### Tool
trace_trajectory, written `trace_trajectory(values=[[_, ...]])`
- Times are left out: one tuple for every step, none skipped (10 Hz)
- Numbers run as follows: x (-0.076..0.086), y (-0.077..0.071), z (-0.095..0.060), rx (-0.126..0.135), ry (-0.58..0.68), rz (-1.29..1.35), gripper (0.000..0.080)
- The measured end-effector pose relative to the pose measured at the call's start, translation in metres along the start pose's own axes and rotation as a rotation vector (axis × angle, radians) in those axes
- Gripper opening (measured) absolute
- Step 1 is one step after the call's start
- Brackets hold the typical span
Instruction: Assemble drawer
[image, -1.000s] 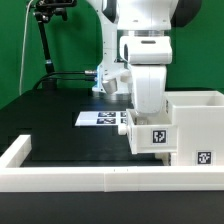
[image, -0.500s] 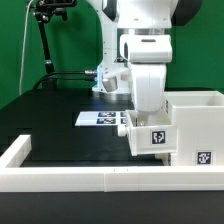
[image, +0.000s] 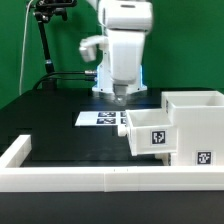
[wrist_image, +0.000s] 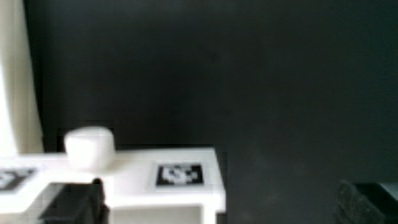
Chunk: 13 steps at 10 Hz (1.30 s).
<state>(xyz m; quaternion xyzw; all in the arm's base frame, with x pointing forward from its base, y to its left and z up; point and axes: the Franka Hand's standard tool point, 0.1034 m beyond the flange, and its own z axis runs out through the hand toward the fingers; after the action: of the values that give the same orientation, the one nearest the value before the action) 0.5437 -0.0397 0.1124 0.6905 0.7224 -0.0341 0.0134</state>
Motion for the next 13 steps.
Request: trace_trajectory(values=[[-0.01,-0.003,0.007,0.009,0.002,-0.015,0.0649],[-0.018,-0.007,0.018,0.022,0.013,-0.045,0.0649],[-0.026,-0.011,0.03,0.036,0.026,-0.045,0.0649],[-0.024,-0.013,0.038,0.041,0.03,-0.046,0.0649],[-0.021,-0.015,0.045,0.052,0.035,-0.049,0.0649],[-0.017,-0.016,0.053,0.061,0.04,-0.047,0.0649],[-0.006,-0.017,0.065,0.072,0.049,-0.031,0.0649],[0.006,-0.018,0.071,0.082,0.057,-0.022,0.0649],[0.013,-0.015,0.071,0.082,0.059,-0.014,0.0649],[0.018,-0.014,0.072,0.082,0.06,-0.002,0.0649],[0.018,-0.014,0.071,0.086,0.059,0.016,0.0649],[0.02,-0.015,0.07,0.088,0.056,0.033,0.0649],[0.025,-0.015,0.069,0.086,0.056,0.037,0.0649]])
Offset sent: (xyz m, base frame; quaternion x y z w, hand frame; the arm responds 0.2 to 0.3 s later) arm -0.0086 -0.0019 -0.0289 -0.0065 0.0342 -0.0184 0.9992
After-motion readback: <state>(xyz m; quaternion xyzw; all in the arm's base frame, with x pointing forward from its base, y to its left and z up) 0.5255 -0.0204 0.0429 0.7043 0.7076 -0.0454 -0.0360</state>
